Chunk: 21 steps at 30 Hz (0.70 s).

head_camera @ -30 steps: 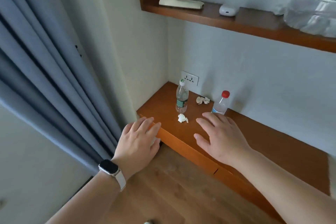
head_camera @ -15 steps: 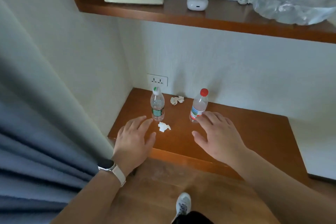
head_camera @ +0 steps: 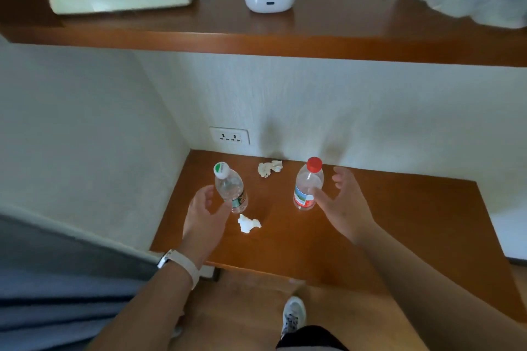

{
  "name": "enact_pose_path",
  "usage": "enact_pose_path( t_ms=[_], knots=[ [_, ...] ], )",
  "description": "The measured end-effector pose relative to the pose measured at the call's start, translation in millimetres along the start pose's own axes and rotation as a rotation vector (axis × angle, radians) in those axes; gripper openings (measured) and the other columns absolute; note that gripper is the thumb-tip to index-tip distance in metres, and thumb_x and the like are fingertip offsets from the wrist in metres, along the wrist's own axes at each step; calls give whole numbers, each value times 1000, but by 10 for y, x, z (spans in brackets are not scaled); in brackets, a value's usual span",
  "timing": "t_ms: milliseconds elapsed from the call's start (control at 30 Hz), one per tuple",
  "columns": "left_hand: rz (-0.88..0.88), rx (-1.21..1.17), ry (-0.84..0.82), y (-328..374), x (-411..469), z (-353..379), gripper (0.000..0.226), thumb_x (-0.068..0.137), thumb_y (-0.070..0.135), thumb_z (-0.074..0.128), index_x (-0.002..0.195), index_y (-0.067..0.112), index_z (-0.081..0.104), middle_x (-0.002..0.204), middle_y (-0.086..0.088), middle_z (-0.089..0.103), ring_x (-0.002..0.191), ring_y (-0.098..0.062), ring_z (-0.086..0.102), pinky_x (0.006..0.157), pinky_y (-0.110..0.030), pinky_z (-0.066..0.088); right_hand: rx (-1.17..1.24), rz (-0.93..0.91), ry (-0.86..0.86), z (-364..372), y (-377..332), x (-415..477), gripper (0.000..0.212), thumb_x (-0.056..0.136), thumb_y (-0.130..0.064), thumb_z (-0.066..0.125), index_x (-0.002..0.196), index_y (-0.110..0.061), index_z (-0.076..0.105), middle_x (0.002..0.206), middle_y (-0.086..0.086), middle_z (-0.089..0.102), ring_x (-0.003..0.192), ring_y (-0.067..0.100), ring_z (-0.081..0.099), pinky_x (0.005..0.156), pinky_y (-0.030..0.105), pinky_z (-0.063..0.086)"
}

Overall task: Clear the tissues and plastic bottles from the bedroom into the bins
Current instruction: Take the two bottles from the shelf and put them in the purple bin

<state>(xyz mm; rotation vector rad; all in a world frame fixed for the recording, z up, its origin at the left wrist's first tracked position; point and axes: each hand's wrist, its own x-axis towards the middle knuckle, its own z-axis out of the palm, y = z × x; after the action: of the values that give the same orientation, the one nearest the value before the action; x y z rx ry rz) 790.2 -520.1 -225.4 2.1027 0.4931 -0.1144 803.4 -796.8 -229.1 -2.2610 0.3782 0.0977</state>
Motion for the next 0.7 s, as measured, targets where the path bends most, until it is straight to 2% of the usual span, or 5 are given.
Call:
enact_pose_path(
  t_ms=[133, 200, 300, 467, 700],
  knots=[
    [5, -50, -23, 35, 281, 109, 61, 83, 41, 74, 134, 37, 41, 131, 13, 49, 124, -10, 46, 95, -32, 43, 103, 13, -77, 53, 65, 290, 88, 75, -53, 74, 144, -29, 25, 139, -8, 41, 124, 8, 42, 100, 30, 41],
    [2, -64, -37, 17, 395, 162, 66, 80, 43, 76, 135, 37, 40, 131, 11, 50, 121, -13, 49, 95, -34, 46, 129, -37, -132, 89, 73, 384, 76, 74, -49, 76, 135, -35, 33, 132, -13, 44, 119, 4, 44, 98, 27, 41],
    [6, -20, -56, -16, 501, 221, 69, 78, 48, 76, 136, 37, 40, 127, 9, 52, 117, -16, 53, 94, -37, 50, 115, -93, -171, 142, 51, 460, 53, 75, -39, 77, 112, -47, 39, 114, -19, 49, 103, 1, 50, 82, 16, 42],
    [48, 13, -59, -10, 649, 239, 61, 81, 46, 74, 132, 34, 43, 120, 7, 55, 110, -17, 56, 81, -24, 50, 117, -68, -128, 227, 40, 528, 38, 78, -38, 74, 99, -47, 45, 106, -19, 55, 92, 4, 57, 79, 22, 51],
    [164, 17, -107, 42, 830, 220, 50, 82, 43, 74, 124, 33, 48, 112, 9, 58, 103, -18, 59, 78, -26, 55, 131, -16, -11, 260, -185, 458, 22, 83, -42, 69, 88, -42, 47, 91, -17, 59, 80, 6, 61, 68, 20, 52]
  ],
)
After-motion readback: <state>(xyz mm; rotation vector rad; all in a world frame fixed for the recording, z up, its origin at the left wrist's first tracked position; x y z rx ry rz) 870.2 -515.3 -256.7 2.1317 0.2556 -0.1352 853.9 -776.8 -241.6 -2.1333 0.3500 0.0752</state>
